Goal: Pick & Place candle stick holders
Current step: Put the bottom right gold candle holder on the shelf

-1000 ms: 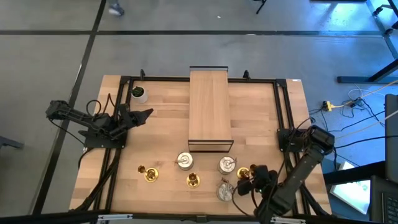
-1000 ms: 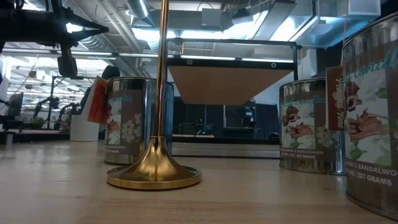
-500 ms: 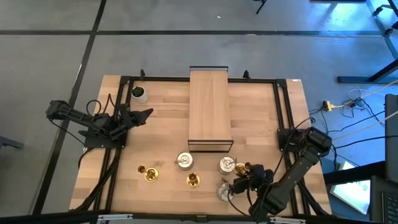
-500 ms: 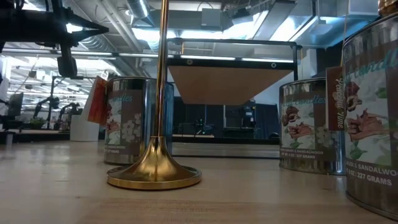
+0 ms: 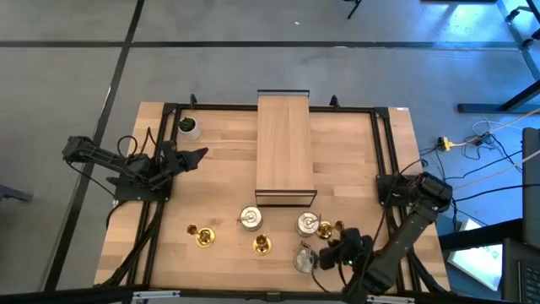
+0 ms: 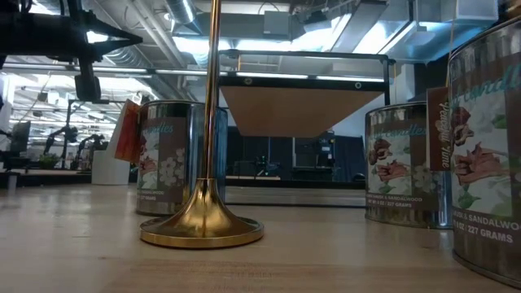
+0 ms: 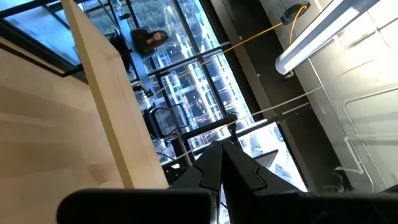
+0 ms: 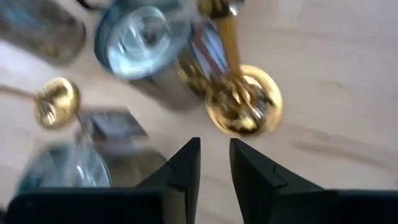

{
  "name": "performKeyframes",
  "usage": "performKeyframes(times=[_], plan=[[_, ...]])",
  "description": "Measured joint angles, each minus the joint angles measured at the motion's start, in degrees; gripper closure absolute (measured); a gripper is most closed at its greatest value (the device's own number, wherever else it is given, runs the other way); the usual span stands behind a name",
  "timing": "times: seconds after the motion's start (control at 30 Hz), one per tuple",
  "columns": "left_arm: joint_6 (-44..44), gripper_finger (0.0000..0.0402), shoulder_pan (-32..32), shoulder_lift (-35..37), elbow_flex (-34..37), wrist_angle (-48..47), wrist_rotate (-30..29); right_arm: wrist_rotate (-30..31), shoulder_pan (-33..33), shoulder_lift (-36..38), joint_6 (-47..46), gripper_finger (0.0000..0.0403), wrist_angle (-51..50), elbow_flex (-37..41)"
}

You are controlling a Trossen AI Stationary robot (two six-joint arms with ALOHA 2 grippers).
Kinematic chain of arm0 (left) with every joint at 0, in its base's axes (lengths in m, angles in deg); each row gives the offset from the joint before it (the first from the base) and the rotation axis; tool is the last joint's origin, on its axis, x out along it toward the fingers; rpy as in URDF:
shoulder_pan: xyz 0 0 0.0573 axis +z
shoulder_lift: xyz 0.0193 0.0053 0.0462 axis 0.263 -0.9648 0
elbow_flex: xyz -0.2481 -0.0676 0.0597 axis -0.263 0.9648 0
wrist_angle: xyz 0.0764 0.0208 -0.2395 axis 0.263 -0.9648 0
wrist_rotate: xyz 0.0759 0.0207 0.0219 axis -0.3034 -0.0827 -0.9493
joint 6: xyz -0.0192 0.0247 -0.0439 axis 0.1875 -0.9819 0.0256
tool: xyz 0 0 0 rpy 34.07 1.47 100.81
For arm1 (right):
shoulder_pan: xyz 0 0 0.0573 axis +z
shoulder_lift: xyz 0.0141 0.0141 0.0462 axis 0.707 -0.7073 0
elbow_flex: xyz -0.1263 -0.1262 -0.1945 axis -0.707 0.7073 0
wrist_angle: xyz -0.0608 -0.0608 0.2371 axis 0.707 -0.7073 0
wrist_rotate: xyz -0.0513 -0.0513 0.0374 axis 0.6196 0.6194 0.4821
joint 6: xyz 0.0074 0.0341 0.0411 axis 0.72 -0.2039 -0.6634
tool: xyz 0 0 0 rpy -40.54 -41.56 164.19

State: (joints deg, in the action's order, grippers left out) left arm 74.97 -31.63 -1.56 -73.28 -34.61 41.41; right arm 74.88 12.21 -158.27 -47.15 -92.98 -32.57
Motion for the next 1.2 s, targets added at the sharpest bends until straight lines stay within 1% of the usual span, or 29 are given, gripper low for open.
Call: performKeyframes(times=[0.1, 0.2, 0.3, 0.37, 0.43, 0.5, 0.57, 0.7, 0.8, 0.97, 1.07, 1.13, 1.2], plan=[[-0.44, 0.0400, 0.00, 0.02, 0.00, -0.67, -0.02, -0.11, 1.11, 0.92, 0.02, 0.0312, -2.71, -0.88], [-0.01, 0.0400, 0.00, 0.00, 0.00, -1.53, -0.35, 0.46, 1.99, 1.26, -0.29, 0.0312, -3.39, -0.90], [0.08, 0.0400, 0.00, -0.04, 0.00, -1.73, -0.42, 0.20, 2.94, 1.25, -0.16, 0.0312, -1.95, -0.90], [0.08, 0.0400, 0.00, -0.04, 0.00, -1.84, -0.40, -1.30, 3.18, 1.25, 1.14, 0.0312, -0.31, -0.90], [0.08, 0.0400, 0.00, -0.04, 0.00, -1.87, -0.36, -1.07, 3.75, 1.64, 1.79, 0.0312, 1.25, -0.88], [0.08, 0.0400, 0.00, -0.04, 0.00, -1.93, -0.13, 1.55, 4.63, 2.81, 1.41, 0.0312, 2.77, -0.90], [0.10, 0.0400, 0.00, -0.04, 0.00, -2.34, -0.11, 5.88, 5.56, 4.00, 0.54, 0.0312, 3.94, -0.90], [0.10, 0.0400, 0.00, -0.04, 0.00, -2.76, -0.19, 11.12, 6.16, 6.00, -0.43, 0.0312, 3.99, -0.90], [0.10, 0.0400, 0.00, -0.04, 0.00, -2.78, -0.93, 14.71, 6.44, 7.21, -0.74, 0.0312, 6.31, 0.67], [0.10, 0.0400, 0.00, -0.14, 0.00, -2.78, -1.12, 19.66, 7.59, 9.94, -0.83, 0.0312, 17.97, 8.16], [0.10, 0.0400, 0.00, -0.15, 0.00, -2.80, -0.03, 25.40, 9.20, 11.51, -0.22, 0.0312, 26.31, 12.70], [0.10, 0.0400, 0.00, -0.15, 0.00, -2.80, 0.24, 28.16, 9.92, 12.81, 2.13, 0.0312, 31.80, 15.36], [-0.24, 0.0400, 0.00, -0.15, 0.00, -2.80, 0.14, 29.10, 10.02, 14.18, 5.89, 0.0312, 36.83, 17.16]])
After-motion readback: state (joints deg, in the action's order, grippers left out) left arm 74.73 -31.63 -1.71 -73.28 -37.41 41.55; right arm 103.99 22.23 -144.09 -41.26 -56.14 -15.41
